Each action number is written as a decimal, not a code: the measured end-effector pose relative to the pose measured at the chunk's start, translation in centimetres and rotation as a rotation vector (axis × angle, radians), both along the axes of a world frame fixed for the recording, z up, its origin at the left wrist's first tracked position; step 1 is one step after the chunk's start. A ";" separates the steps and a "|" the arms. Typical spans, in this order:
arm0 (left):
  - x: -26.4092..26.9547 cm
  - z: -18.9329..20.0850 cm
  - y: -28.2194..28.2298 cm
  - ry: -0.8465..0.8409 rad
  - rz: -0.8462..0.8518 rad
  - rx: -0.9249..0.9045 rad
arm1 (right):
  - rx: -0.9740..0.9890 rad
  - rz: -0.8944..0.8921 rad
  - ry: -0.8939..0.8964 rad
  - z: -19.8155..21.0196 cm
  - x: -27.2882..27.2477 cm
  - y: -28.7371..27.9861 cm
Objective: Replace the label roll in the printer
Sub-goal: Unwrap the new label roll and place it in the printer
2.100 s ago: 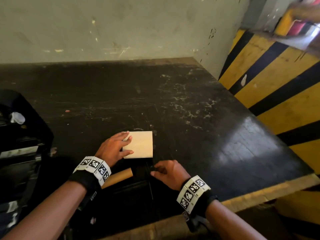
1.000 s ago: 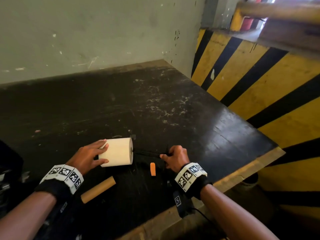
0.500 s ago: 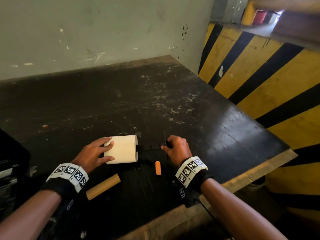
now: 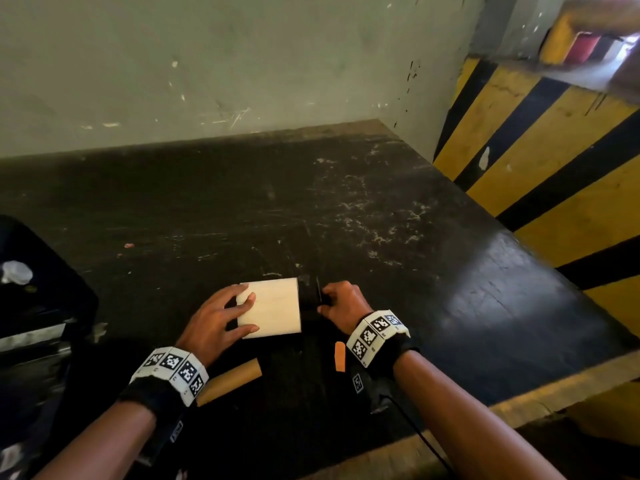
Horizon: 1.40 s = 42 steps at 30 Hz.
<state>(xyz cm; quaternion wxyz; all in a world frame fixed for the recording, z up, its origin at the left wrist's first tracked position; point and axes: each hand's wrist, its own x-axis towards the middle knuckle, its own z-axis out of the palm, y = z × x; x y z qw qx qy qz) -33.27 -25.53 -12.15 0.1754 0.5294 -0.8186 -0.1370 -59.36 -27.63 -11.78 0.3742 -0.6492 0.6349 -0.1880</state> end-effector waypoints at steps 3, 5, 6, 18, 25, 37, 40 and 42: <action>-0.2 -0.4 0.4 0.142 0.058 0.048 | -0.049 0.109 -0.003 0.1 1.9 -0.4; -0.5 -0.5 0.7 0.230 0.099 0.078 | -0.062 0.134 0.010 0.1 2.6 -0.7; -0.7 -0.6 0.8 0.263 0.118 0.090 | -0.063 0.139 0.013 0.1 2.7 -0.8; -1.4 -0.3 1.0 0.177 0.200 0.125 | -0.067 0.145 0.086 2.5 5.0 0.7; 0.1 1.7 1.6 0.155 0.184 0.233 | -0.099 0.145 0.176 2.8 5.0 1.2; 5.4 -0.1 11.3 -0.199 0.561 0.392 | -0.127 0.137 0.225 1.4 4.7 0.6; 5.5 -1.3 12.0 -0.252 0.570 0.461 | -0.155 0.165 0.257 1.2 4.8 1.0; 5.5 -2.1 12.2 -0.250 0.585 0.428 | -0.170 0.176 0.253 1.2 4.8 1.4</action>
